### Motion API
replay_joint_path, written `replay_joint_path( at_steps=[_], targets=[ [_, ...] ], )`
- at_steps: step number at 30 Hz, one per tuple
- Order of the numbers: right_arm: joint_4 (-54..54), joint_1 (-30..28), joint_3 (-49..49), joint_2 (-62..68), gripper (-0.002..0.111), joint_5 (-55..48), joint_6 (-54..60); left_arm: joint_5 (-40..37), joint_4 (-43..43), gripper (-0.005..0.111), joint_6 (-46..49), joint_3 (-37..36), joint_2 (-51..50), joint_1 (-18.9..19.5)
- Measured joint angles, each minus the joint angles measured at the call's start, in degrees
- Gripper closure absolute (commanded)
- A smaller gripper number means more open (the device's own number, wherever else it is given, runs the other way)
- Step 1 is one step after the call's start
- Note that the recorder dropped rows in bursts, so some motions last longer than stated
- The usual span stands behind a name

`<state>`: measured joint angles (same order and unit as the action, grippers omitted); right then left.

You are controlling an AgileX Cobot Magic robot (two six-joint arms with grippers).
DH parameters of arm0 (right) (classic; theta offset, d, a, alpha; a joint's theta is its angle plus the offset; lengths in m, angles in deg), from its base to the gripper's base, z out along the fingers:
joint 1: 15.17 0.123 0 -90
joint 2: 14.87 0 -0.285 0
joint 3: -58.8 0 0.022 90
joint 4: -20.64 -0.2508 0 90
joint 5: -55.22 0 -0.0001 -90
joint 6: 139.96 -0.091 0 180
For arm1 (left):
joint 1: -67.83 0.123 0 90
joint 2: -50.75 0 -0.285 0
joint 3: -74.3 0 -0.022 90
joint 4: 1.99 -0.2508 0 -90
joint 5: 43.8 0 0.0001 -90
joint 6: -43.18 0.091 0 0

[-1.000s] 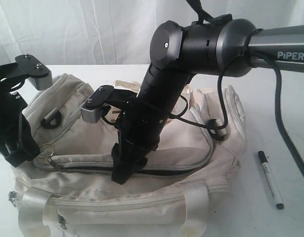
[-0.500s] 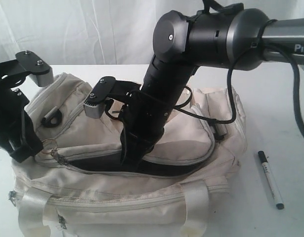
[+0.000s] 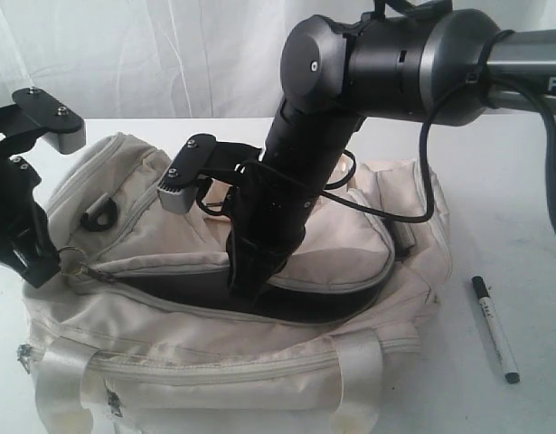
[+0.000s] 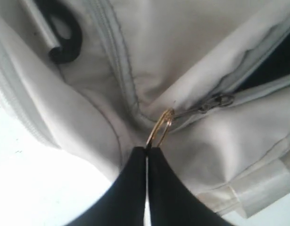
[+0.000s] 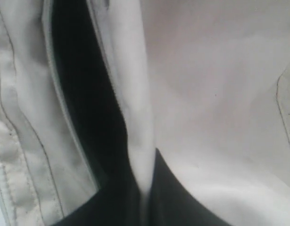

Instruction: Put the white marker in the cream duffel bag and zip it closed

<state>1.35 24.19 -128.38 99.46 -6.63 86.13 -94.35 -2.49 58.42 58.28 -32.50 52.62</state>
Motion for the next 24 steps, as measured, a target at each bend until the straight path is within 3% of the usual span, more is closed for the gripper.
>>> replay_joint_path(
  at_steps=[9, 17, 24],
  targets=[
    [-0.2, 0.1, 0.0, 0.0, 0.108, 0.5, 0.0, 3.6, -6.3, 0.107, -6.2, 0.0, 0.0, 0.0],
    [0.5, 0.1, 0.0, 0.0, 0.108, -0.6, -1.0, 5.5, -19.4, 0.107, -19.2, 0.0, 0.0, 0.0],
    [1.7, 0.2, -0.3, -0.1, 0.108, 0.3, -3.1, 6.2, -21.2, 0.107, -20.7, 0.0, 0.0, -0.1]
  ],
)
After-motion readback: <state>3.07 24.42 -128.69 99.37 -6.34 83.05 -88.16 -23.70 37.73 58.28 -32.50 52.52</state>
